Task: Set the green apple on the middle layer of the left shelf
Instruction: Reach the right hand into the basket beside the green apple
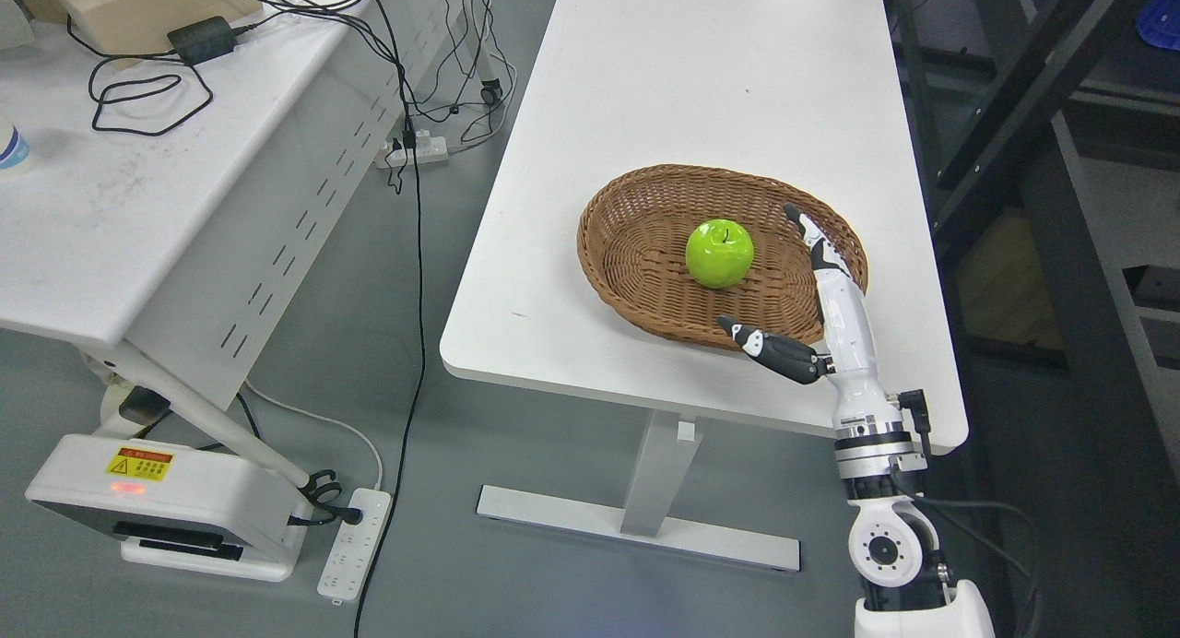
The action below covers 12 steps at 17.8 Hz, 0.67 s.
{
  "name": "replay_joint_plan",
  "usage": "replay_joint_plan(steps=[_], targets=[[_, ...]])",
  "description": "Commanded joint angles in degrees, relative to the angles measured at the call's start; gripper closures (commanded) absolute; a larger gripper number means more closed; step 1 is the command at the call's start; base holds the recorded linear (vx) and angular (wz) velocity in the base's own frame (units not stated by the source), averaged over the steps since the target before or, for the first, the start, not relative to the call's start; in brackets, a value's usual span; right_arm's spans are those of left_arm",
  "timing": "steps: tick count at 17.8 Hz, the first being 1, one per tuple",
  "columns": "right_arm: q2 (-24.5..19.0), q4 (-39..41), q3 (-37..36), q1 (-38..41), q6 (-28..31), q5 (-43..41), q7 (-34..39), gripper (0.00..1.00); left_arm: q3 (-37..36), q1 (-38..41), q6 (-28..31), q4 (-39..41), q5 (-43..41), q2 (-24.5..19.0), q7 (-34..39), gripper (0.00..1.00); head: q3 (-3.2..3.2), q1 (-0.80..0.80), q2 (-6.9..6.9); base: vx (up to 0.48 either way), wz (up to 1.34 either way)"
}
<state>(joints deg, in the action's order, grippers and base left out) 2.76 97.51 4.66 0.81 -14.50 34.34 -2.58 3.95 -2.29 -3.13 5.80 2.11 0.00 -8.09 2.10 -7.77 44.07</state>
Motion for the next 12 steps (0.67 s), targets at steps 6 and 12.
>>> replay_joint_plan(steps=[6, 12], targets=[[-0.56, -12.34, 4.48, -10.38, 4.64, 2.66, 0.65, 0.00, 0.00, 0.00, -0.21, 0.00, 0.00, -1.00, 0.00, 0.00, 0.00, 0.00, 0.00, 0.153, 0.05], [-0.13, -16.64, 5.79, -10.75, 4.92, 2.84, 4.34, 0.00, 0.00, 0.00, -0.21, 0.00, 0.00, -1.00, 0.00, 0.00, 0.00, 0.00, 0.00, 0.059, 0.02]])
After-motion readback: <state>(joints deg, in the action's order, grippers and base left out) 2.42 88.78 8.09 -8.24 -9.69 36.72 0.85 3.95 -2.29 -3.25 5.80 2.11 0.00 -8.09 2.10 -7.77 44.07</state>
